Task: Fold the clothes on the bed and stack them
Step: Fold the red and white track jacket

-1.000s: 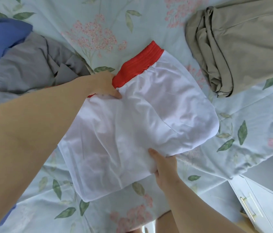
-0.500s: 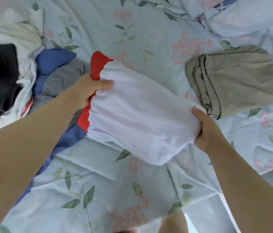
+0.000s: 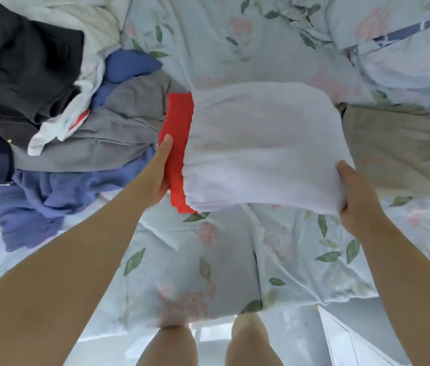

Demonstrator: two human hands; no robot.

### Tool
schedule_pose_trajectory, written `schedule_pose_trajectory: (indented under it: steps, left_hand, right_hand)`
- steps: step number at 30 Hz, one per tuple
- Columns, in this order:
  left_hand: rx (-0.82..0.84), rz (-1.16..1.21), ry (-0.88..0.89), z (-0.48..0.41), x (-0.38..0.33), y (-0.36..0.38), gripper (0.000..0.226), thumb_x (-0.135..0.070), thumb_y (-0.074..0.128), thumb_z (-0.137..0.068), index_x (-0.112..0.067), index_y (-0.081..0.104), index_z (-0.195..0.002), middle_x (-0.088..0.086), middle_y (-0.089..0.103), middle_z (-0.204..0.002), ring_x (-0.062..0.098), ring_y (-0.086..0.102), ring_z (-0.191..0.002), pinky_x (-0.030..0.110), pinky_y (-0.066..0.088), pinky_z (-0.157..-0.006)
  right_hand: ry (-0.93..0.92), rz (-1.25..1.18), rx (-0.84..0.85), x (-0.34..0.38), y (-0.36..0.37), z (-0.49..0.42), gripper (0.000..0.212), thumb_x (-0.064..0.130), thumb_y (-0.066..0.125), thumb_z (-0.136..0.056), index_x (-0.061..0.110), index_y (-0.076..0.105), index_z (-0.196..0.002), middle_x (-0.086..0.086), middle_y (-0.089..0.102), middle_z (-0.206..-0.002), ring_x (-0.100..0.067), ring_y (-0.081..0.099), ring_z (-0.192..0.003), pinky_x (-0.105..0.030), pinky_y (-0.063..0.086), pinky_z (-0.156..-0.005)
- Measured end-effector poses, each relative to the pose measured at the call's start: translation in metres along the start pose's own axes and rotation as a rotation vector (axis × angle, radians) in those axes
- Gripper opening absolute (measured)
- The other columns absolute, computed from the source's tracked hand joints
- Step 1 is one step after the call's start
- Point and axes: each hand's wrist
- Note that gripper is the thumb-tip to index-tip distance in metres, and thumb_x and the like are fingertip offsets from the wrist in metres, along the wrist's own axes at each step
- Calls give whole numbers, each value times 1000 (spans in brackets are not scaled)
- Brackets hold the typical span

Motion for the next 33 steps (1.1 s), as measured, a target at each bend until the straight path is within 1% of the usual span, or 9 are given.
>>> schedule_pose_trajectory:
  steps: [3, 8, 12, 15, 17, 20, 25, 27, 33]
  left_hand:
    - [-81, -103, -260, 24, 68, -21, 35, -48, 53, -89, -22, 64, -110, 4, 69, -114, 18, 65, -103, 37, 45, -101]
    - [-148, -409, -655, 73, 145, -39, 73, -61, 75, -35, -21, 67, -95, 3, 69, -95, 21, 61, -94, 36, 39, -100]
    - [-302, -391, -567, 63, 152, -32, 54, -48, 78, -68, -12, 66, -106, 4, 68, -90, 21, 64, -83, 28, 48, -75]
    - [-447, -509, -442, 47, 144, -22, 93, -69, 73, -50, -17, 54, -125, 7, 63, -109, 27, 61, -99, 37, 50, -87]
    - [-524, -468, -450, 41, 144, -19, 107, -66, 75, -43, -16, 42, -132, 7, 56, -118, 28, 57, -106, 43, 47, -94]
    - [-502, -309, -528, 38, 147, -18, 88, -49, 84, -59, -9, 44, -127, 8, 60, -112, 29, 60, -101, 46, 48, -93]
    - [-391, -234, -558, 43, 138, -9, 28, -25, 80, -72, -15, 65, -93, 13, 69, -98, 33, 66, -89, 45, 53, -88]
    - [-389, -205, -478, 43, 128, -2, 23, -18, 78, -73, -15, 65, -91, 13, 68, -93, 32, 64, -84, 46, 52, -86]
    - [-315, -217, -284, 32, 66, 67, 16, -16, 73, -79, -16, 62, -89, 4, 63, -77, 21, 60, -66, 34, 50, -64]
  right_hand:
    - [201, 226, -51, -70, -12, 4, 27, 37, 56, -93, 15, 52, -108, -4, 56, -110, -24, 52, -98, -36, 43, -93]
    - [376, 364, 9, -135, -36, 27, 33, 31, 60, -90, 9, 54, -115, -2, 58, -97, -19, 53, -83, -26, 37, -72]
    - [373, 400, 13, -138, -36, 15, 31, 31, 63, -88, 8, 54, -108, -7, 60, -101, -25, 51, -93, -33, 37, -83]
    - [271, 447, -11, -131, -28, -3, 34, 32, 61, -90, 8, 53, -113, -7, 55, -107, -23, 47, -91, -30, 35, -80]
    - [194, 465, -15, -127, -20, -16, 43, 33, 62, -89, 6, 49, -119, -7, 54, -109, -23, 46, -91, -30, 35, -78]
    - [182, 425, -32, -127, -10, -28, 65, 33, 72, -81, 5, 41, -131, -9, 53, -120, -25, 50, -98, -34, 40, -83]
    - [217, 436, 54, -119, -12, -29, 42, 24, 70, -83, 6, 56, -119, -9, 60, -105, -23, 56, -81, -30, 43, -68]
    - [141, 410, 58, -110, -17, -27, 35, 21, 68, -85, 11, 55, -116, -5, 59, -102, -17, 56, -76, -27, 43, -60]
    - [1, 318, -43, -44, -44, -23, 29, 24, 66, -86, 19, 55, -113, 2, 60, -99, -19, 56, -87, -28, 42, -74]
Point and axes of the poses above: each hand's wrist, its own z-axis away from the middle knuckle, its own y-axis out of the palm, x = y × z
